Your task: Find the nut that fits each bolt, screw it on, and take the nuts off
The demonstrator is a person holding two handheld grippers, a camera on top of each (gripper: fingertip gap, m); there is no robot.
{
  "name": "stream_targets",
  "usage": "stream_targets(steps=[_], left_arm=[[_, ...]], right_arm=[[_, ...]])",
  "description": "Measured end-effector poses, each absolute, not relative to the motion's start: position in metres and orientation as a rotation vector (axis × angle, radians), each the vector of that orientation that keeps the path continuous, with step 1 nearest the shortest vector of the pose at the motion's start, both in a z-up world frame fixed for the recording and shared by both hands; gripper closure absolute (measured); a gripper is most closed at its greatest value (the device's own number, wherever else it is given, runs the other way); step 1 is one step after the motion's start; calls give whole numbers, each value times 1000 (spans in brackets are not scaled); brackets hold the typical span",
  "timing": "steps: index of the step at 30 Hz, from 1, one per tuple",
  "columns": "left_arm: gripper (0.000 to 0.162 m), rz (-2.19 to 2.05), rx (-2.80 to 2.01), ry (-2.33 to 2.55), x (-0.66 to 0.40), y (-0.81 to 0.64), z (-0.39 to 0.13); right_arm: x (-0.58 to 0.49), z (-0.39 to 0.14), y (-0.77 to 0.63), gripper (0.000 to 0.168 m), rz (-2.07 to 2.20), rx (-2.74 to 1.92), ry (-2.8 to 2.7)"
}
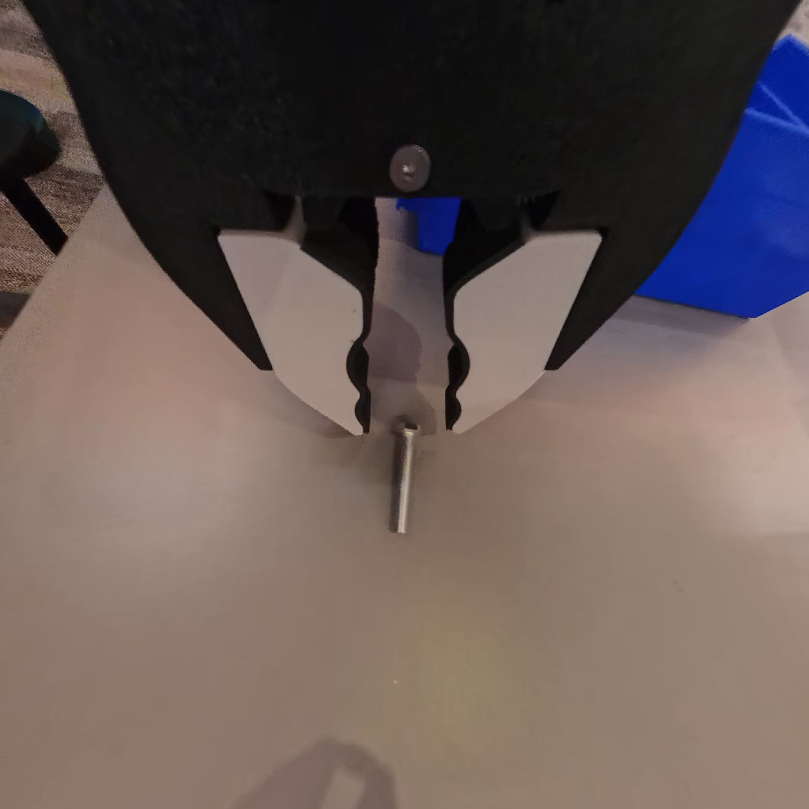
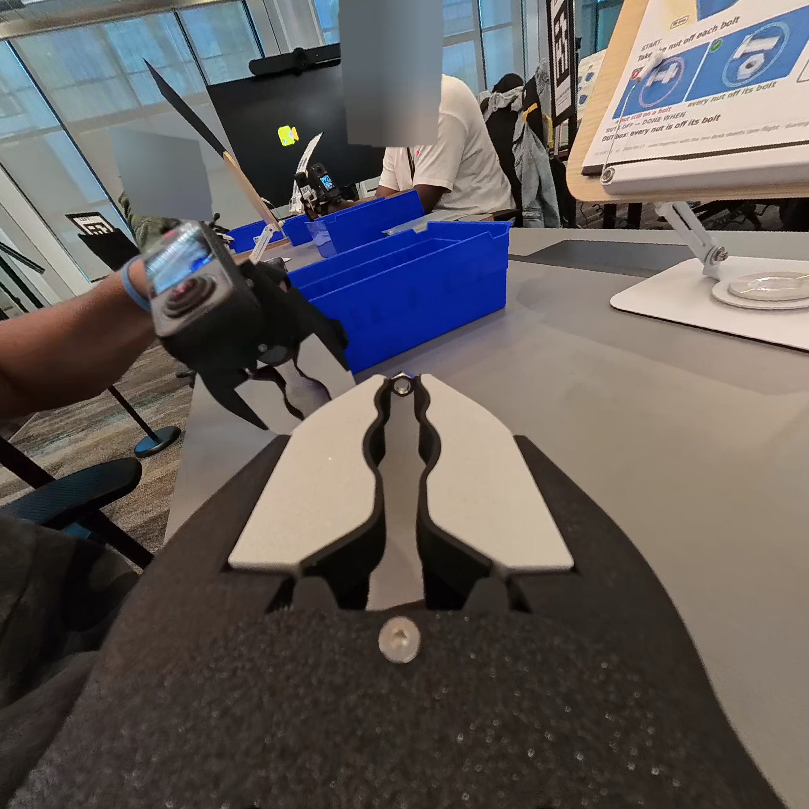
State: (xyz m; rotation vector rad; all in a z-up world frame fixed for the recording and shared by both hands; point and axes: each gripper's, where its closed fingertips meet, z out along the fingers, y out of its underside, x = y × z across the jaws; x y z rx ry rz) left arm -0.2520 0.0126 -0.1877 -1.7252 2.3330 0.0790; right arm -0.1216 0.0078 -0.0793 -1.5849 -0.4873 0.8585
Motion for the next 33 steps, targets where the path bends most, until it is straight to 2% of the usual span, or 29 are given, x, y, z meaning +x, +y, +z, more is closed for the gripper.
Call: stream_targets(steps=[5,10,20,22,27,30,33], left_arm=[[137,93,-1754,2376,-251,16,-191],[151,88,-1773,2463,-253,11,-194],[152,6,-1782,2318,-240,5,-190],[152,-146,-1786,2113,-223,4,-175],[152,-951,-1673,1478,-170,-18,-116],[152,-1274,-1591,1355,-156,-26,-105],[152,-1372,-1531,1348,-152,-27,-105]], right_arm=[[-122,-78,6,158,871,-1581,-489],[-125,-78,5,158,873,-1580,-502],[-120,-78,6,158,873,-1582,-487],[-120,-76,4,158,889,-1577,-502],[-131,-55,-21,158,1031,-1646,-802],[-128,-42,-28,158,865,-1712,-1076],[-128,-40,-31,158,738,-1774,-1401]])
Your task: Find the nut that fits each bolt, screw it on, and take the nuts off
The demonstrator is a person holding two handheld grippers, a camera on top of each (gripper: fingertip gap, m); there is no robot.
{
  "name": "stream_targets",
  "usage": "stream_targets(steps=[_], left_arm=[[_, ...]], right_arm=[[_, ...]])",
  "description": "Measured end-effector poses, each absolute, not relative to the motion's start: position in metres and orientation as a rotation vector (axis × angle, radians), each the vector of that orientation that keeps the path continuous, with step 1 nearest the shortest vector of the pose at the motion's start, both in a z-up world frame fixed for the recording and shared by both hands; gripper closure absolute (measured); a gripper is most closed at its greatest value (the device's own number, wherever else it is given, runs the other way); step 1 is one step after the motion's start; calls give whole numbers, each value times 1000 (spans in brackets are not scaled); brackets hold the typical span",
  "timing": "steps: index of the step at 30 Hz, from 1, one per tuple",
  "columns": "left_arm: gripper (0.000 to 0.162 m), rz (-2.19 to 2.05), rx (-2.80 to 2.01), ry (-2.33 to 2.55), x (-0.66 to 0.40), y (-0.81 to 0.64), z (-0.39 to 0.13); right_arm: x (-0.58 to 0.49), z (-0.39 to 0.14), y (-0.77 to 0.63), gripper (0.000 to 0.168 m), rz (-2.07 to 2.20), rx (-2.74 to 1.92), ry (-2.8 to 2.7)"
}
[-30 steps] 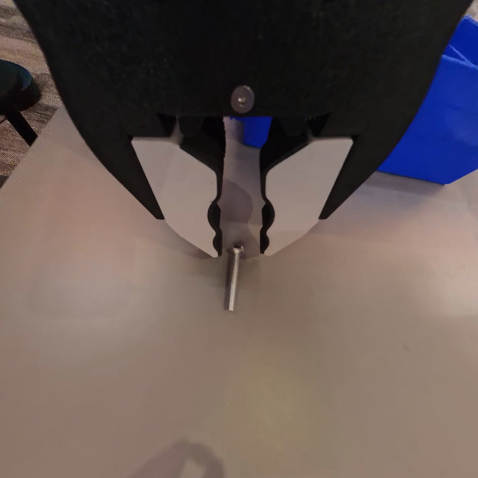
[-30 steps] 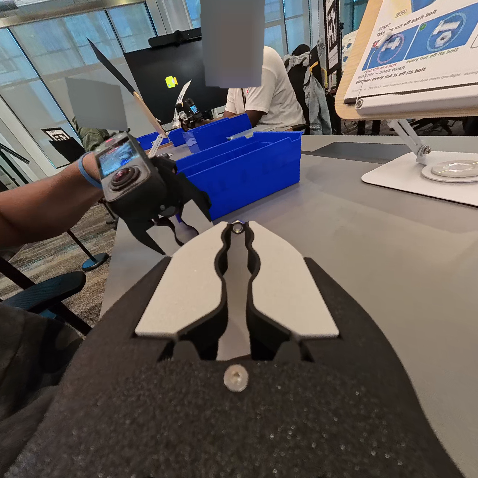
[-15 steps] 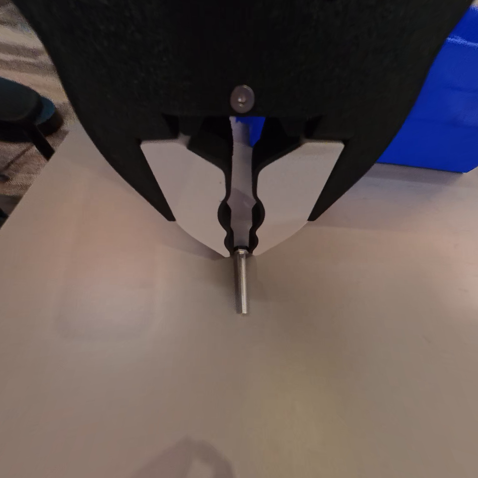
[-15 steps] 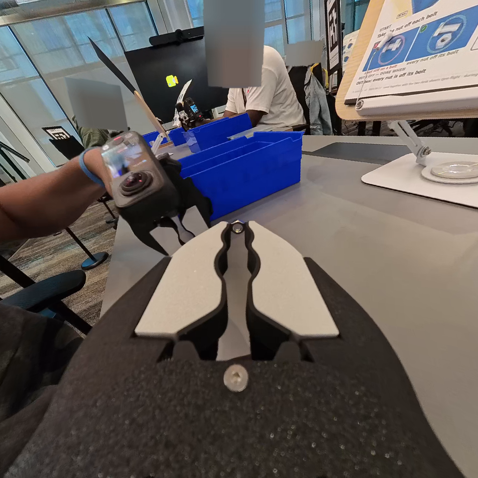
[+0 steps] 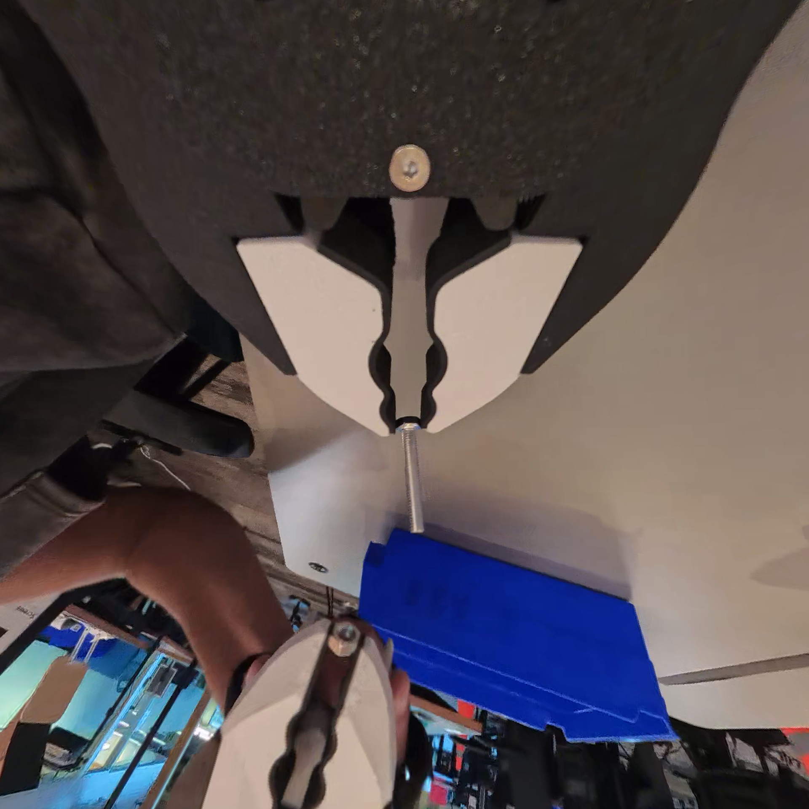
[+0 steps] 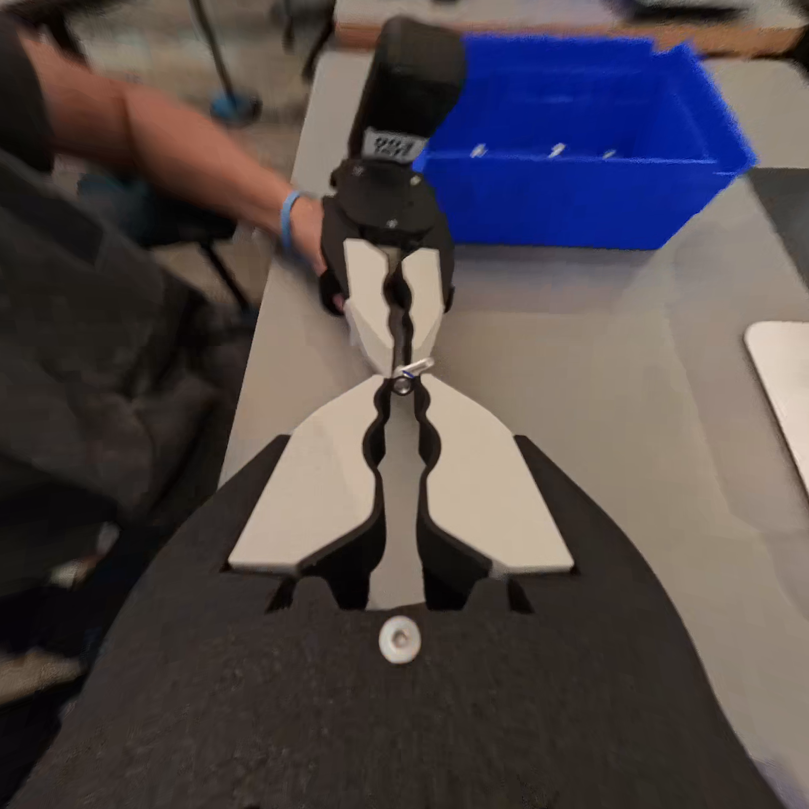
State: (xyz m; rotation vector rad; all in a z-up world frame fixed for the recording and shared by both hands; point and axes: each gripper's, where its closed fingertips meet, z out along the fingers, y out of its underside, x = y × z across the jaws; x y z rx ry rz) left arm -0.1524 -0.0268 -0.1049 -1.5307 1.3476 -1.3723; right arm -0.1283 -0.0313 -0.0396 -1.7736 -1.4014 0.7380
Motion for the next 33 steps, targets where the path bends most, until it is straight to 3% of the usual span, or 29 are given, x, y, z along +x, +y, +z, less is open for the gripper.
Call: stream_targets(steps=[10,33], left_arm=[[152,-1448,-1384,1391,-158,-40,-96],[152,-1506,-1323,1411,-166,-41,-85]], right_arm=[[-149,-56,-36,158,544,-1699,-2158],[-168,-49,-32,158,624,-1588,-2269]])
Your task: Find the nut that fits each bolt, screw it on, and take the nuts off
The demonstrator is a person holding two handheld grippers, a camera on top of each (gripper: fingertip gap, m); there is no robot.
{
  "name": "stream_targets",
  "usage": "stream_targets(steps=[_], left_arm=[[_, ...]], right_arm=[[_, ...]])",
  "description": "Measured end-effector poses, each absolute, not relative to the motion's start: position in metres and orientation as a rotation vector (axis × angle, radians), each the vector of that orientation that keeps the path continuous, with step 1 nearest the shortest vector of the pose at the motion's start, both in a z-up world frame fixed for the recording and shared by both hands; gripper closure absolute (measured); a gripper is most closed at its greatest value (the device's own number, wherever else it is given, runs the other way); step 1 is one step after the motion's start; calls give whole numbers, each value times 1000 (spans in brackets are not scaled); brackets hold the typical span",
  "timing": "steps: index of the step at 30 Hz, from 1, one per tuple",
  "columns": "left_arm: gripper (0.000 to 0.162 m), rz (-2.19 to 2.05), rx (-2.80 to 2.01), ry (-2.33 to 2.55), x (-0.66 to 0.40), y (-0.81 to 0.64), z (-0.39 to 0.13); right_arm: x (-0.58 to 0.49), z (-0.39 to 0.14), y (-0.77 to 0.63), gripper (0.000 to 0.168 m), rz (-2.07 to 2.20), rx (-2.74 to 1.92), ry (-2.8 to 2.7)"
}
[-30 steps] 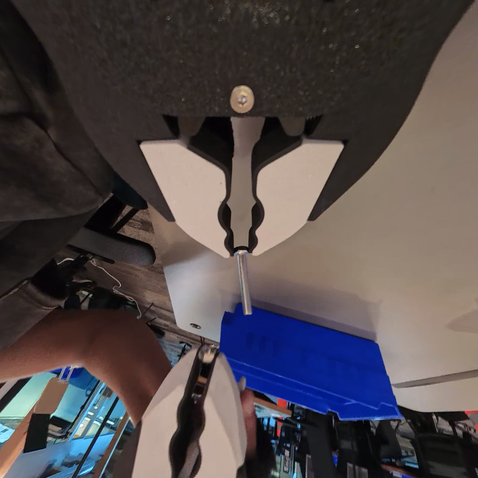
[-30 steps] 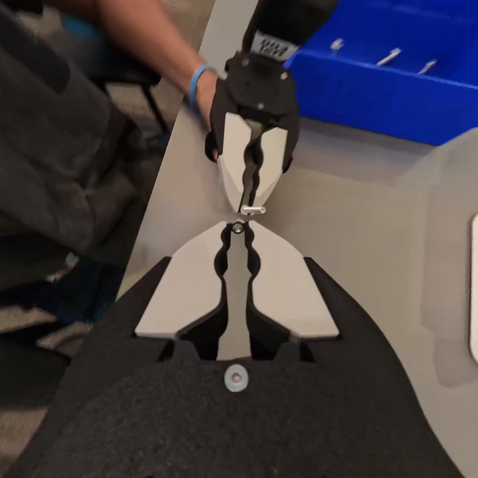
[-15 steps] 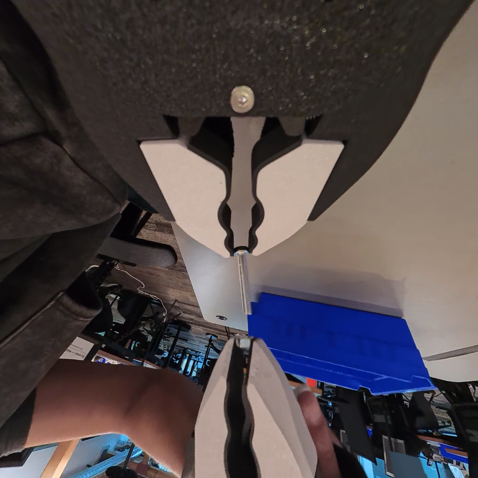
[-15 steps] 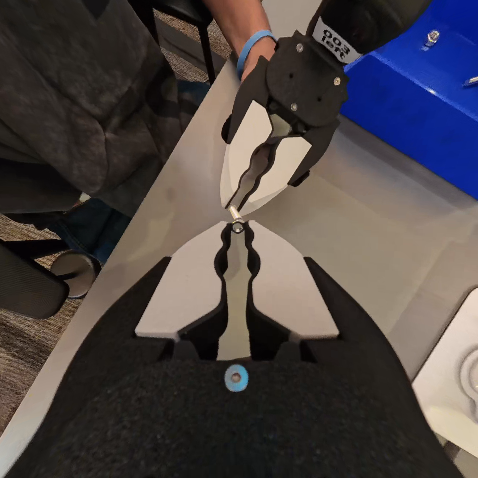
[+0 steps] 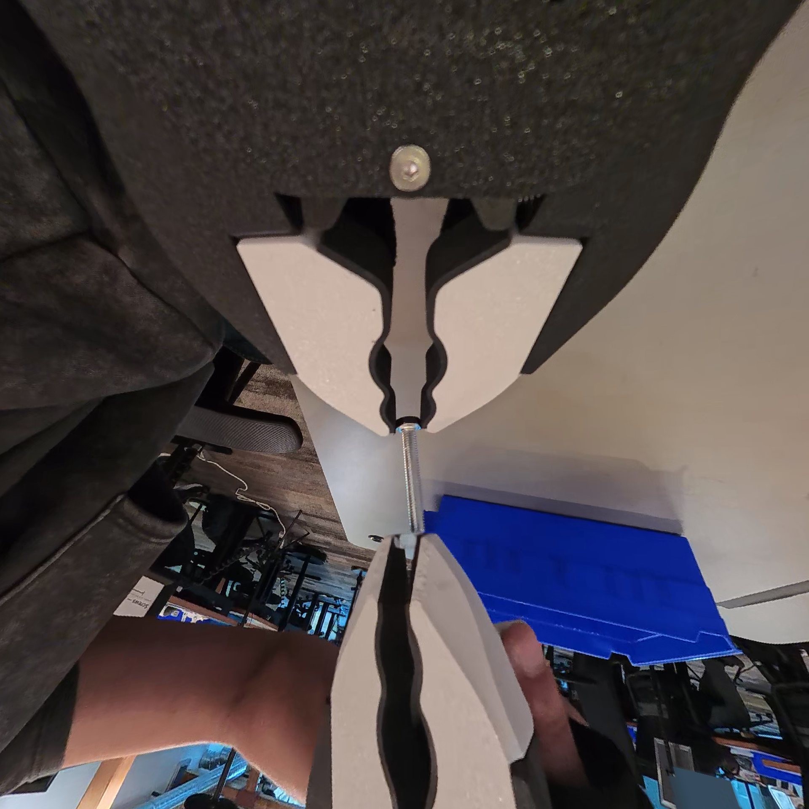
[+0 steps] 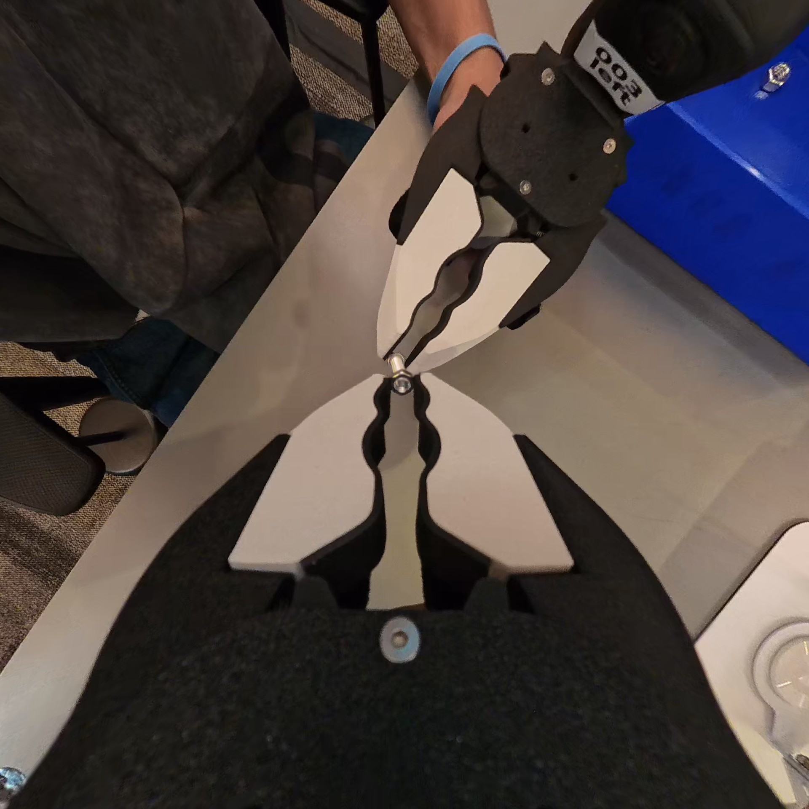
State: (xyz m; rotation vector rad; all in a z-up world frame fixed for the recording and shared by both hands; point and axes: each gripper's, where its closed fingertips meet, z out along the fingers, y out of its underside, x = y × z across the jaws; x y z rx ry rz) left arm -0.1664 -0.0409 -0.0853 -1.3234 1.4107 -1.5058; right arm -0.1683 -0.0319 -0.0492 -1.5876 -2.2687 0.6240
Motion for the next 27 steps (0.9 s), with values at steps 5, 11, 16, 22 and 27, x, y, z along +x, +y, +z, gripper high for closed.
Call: stream_targets(steps=[5,11,16,22,27], left_arm=[[152,-1532,-1310,1405,-168,-41,-82],[152,-1543,-1294,1466,-170,-49,-85],[152,-1734,-1246,1506,-176,-62,-80],[152,-1920,-1175,1562,-186,-78,-72],[152,-1964,-1146,1579,-186,-85,-71]], right_arm=[[-167,-50,-30,158,624,-1586,-2261],[-169,-52,-36,158,628,-1522,-2319],[-172,-49,-47,158,647,-1414,-2398],[-182,-41,-67,158,684,-1290,-2448],[-183,-40,-71,158,722,-1270,-2408]])
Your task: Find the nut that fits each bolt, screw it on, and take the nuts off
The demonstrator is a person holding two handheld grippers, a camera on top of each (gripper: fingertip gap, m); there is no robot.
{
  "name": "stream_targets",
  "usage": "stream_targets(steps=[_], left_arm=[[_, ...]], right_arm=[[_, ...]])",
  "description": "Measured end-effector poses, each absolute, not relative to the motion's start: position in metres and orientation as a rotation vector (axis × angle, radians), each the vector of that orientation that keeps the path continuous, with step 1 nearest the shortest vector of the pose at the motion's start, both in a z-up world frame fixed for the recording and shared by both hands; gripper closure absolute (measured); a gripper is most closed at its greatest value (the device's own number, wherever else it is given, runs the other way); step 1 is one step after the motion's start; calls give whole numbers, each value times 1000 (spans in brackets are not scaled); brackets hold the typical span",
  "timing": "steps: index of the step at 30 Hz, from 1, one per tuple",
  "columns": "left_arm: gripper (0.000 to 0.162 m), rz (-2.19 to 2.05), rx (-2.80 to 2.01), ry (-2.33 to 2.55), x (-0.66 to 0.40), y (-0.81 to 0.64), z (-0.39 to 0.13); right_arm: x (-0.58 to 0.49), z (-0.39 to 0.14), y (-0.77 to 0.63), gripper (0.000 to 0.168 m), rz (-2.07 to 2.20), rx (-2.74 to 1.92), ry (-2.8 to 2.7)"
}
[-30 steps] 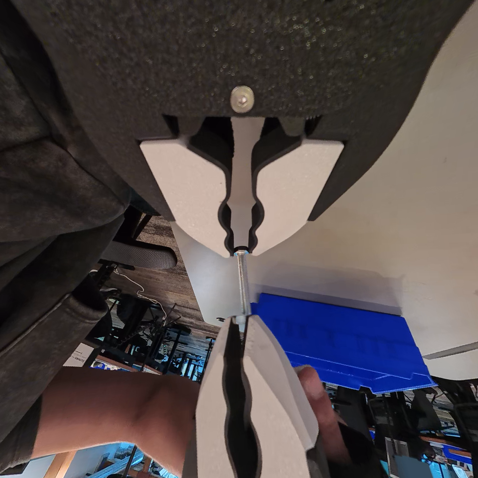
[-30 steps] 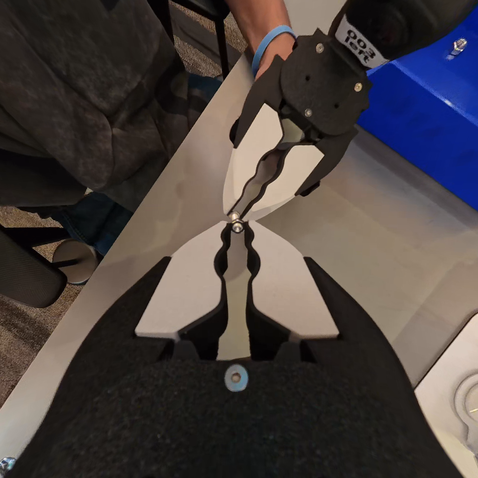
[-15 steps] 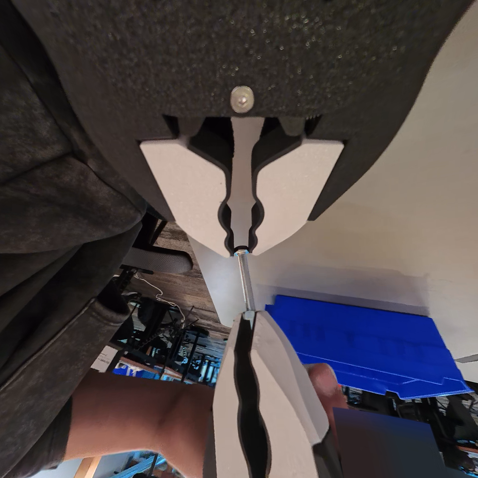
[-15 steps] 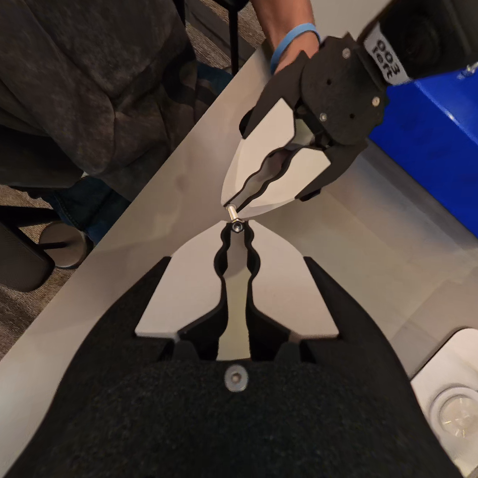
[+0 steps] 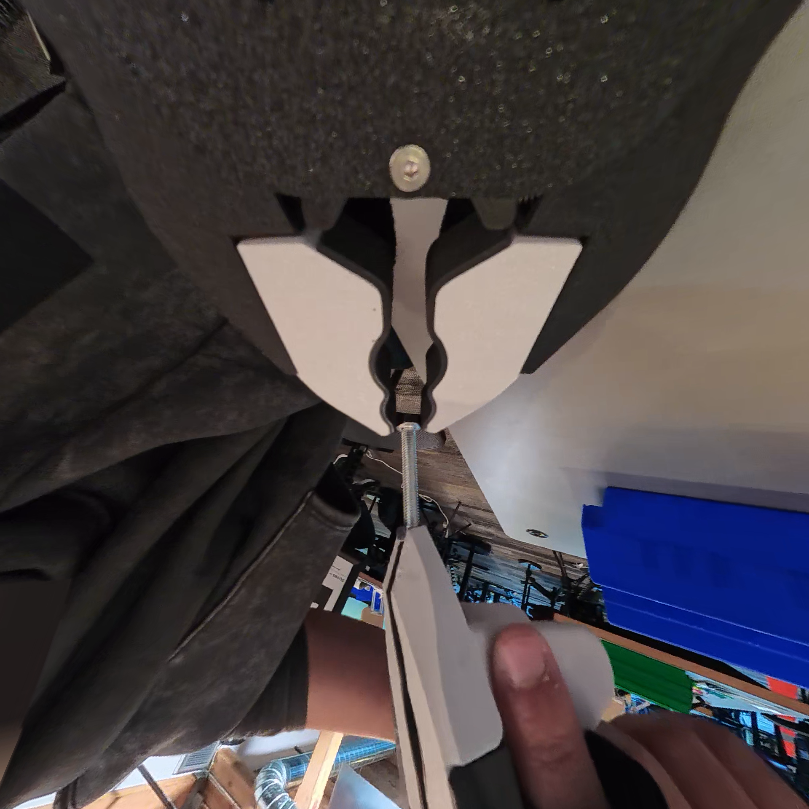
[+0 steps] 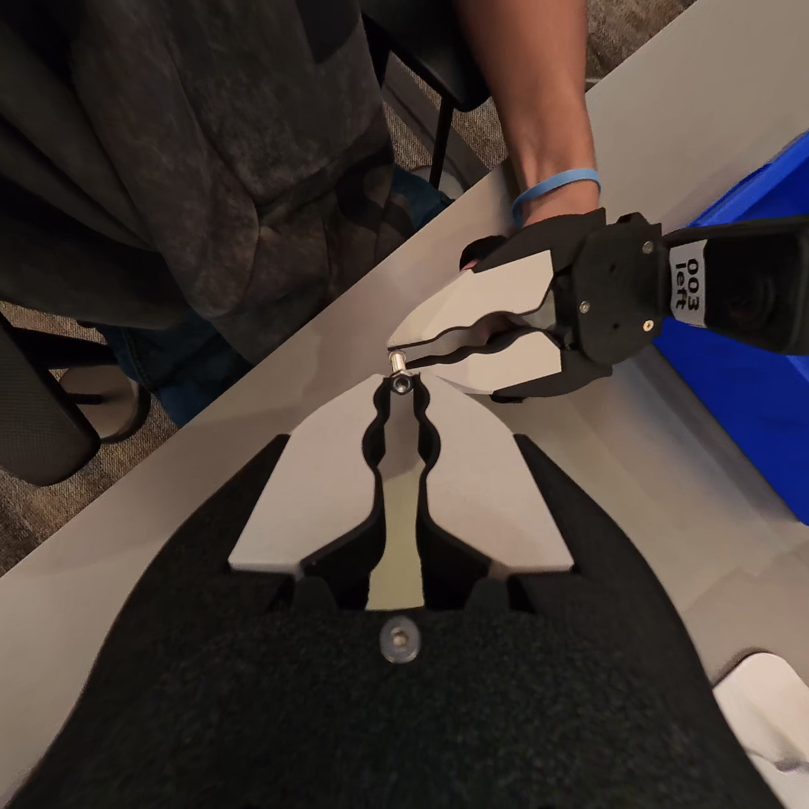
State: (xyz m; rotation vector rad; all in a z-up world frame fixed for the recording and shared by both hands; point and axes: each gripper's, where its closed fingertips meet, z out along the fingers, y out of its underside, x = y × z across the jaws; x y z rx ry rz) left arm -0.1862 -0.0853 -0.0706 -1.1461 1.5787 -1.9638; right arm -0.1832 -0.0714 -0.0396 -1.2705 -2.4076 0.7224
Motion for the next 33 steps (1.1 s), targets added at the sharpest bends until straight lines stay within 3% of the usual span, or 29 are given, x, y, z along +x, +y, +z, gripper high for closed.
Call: stream_targets(steps=[13,33], left_arm=[[152,-1732,-1327,1446,-175,-49,-85],[152,-855,-1635,1242,-169,19,-122]], right_arm=[[-169,-55,-36,158,767,-1645,-2100],[-162,-87,24,158,671,-2341,-1299]])
